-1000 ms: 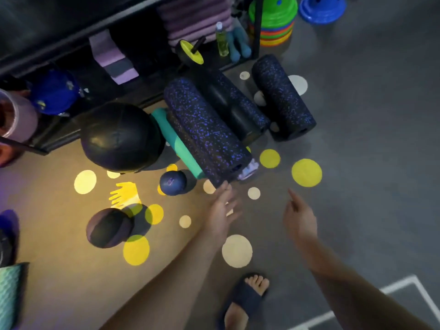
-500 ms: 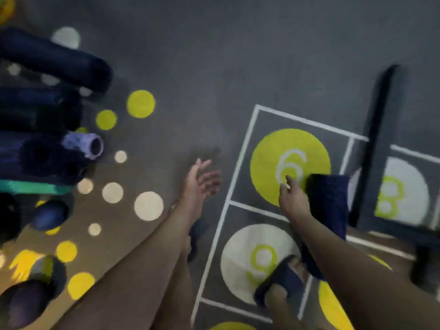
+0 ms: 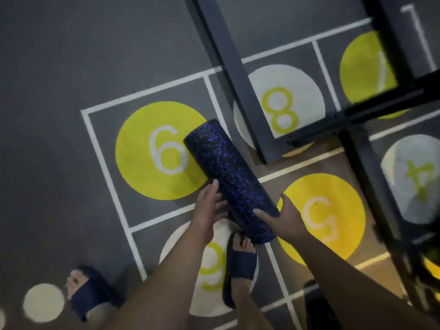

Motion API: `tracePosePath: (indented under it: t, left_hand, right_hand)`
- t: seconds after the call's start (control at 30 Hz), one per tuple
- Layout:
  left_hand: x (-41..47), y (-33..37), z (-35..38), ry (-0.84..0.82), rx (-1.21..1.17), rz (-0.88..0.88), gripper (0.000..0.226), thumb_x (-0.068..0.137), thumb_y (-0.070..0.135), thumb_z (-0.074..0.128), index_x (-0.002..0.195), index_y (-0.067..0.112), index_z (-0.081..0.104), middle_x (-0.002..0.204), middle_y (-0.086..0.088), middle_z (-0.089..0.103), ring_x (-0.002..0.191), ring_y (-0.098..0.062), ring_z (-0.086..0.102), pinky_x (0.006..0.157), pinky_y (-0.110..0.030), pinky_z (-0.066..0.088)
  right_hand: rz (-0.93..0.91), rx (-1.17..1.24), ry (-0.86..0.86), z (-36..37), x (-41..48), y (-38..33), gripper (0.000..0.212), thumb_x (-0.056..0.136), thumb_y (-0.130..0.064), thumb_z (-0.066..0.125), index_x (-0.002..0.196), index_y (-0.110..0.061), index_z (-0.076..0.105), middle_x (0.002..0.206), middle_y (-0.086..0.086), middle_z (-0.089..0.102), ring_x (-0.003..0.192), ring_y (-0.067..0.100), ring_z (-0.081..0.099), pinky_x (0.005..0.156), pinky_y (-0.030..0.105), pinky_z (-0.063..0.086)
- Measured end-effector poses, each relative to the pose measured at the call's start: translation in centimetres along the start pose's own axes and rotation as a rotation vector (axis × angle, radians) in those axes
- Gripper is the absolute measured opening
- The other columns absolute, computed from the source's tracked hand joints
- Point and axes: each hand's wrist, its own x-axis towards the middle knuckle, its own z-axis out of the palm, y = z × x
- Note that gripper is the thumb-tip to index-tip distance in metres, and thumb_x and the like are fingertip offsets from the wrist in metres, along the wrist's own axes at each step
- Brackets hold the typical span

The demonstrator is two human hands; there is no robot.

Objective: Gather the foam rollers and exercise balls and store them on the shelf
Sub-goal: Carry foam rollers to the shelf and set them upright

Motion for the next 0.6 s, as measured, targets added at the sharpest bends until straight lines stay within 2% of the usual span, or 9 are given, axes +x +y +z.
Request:
tracePosePath:
  t: [0.1, 0.17, 0.23, 0.3, 0.4, 0.47, 0.53, 0.6]
  left_hand:
    - [5.1, -4.7, 1.0, -0.014, 0.063, -0.019, 0.05, 0.098, 0.059, 0.055, 0.136, 0.025, 0.055, 0.129, 0.005, 0.068, 0.105, -0.015, 0.068, 0.074, -0.033, 0.05]
    - [8.5, -8.2, 0.9, -0.021, 0.068, -0.014, 0.055, 0.094, 0.055, 0.063, 0.138, 0.024, 0.051, 0.133, 0.01, 0.065, 0.113, -0.009, 0.064, 0.077, -0.03, 0.048]
    - [10.7, -10.8, 0.7, -0.068, 0.082, 0.001, 0.069, 0.088, 0.049, 0.075, 0.146, 0.027, 0.044, 0.139, 0.012, 0.062, 0.112, -0.002, 0.062, 0.078, -0.026, 0.05]
    - [11.4, -12.0, 0.0, -0.085, 0.049, 0.009, 0.081, 0.082, 0.043, 0.082, 0.149, 0.031, 0.038, 0.143, 0.01, 0.06, 0.117, -0.008, 0.065, 0.079, -0.026, 0.058]
    - [8.5, -10.6, -2.6, 0.015, -0.073, 0.109, 0.079, 0.083, 0.036, 0.082, 0.144, 0.026, 0.032, 0.141, 0.007, 0.058, 0.12, -0.008, 0.064, 0.096, -0.03, 0.056]
    - [4.2, -7.5, -5.1, 0.02, -0.1, 0.117, 0.078, 0.086, 0.033, 0.08, 0.144, 0.028, 0.028, 0.136, 0.009, 0.059, 0.114, -0.002, 0.063, 0.092, -0.023, 0.053]
    - [-1.2, -4.0, -8.6, 0.025, -0.096, 0.117, 0.081, 0.082, 0.039, 0.084, 0.143, 0.032, 0.032, 0.128, 0.012, 0.062, 0.107, 0.001, 0.065, 0.085, -0.019, 0.053]
    - [-6.4, -0.7, -12.8, 0.064, -0.099, 0.131, 0.095, 0.065, 0.056, 0.091, 0.139, 0.035, 0.035, 0.128, 0.009, 0.063, 0.109, -0.003, 0.066, 0.091, -0.023, 0.054]
  right_hand:
    - [-0.027, -0.073, -0.014, 2.4, 5.8, 3.3, 0.155, 0.04, -0.09, 0.074, 0.159, -0.012, 0.014, 0.163, 0.009, 0.028, 0.149, 0.034, 0.028, 0.117, 0.053, 0.032]
    - [-0.053, -0.048, -0.094, 4.4, 9.4, 5.0, 0.159, 0.03, -0.089, 0.078, 0.158, -0.018, 0.016, 0.16, 0.006, 0.033, 0.147, 0.031, 0.033, 0.116, 0.051, 0.035]
    - [-0.071, 0.026, -0.177, 6.6, 11.9, 6.2, 0.149, 0.029, -0.077, 0.09, 0.152, -0.025, 0.026, 0.15, 0.001, 0.045, 0.139, 0.025, 0.044, 0.114, 0.046, 0.041]
    - [-0.11, 0.041, -0.137, 8.5, 12.6, 6.2, 0.143, 0.022, -0.08, 0.089, 0.146, -0.029, 0.038, 0.139, -0.002, 0.055, 0.13, 0.02, 0.053, 0.108, 0.043, 0.048]
    - [-0.116, 0.232, -0.144, 10.6, 8.7, 3.8, 0.121, 0.028, -0.077, 0.091, 0.134, -0.031, 0.055, 0.124, -0.008, 0.068, 0.113, 0.012, 0.066, 0.096, 0.038, 0.057]
    - [-0.088, 0.321, -0.165, 10.8, 3.1, -0.1, 0.11, 0.036, -0.071, 0.094, 0.131, -0.032, 0.058, 0.121, -0.01, 0.071, 0.105, 0.009, 0.07, 0.091, 0.036, 0.059]
    - [-0.112, 0.345, -0.169, 10.3, -2.8, -5.0, 0.095, 0.047, -0.06, 0.097, 0.129, -0.028, 0.06, 0.118, -0.008, 0.072, 0.1, 0.008, 0.072, 0.087, 0.033, 0.061]
    - [-0.156, 0.327, -0.237, 9.4, -9.0, -10.7, 0.073, 0.058, -0.048, 0.096, 0.121, -0.025, 0.067, 0.111, -0.007, 0.076, 0.096, 0.008, 0.074, 0.084, 0.033, 0.061]
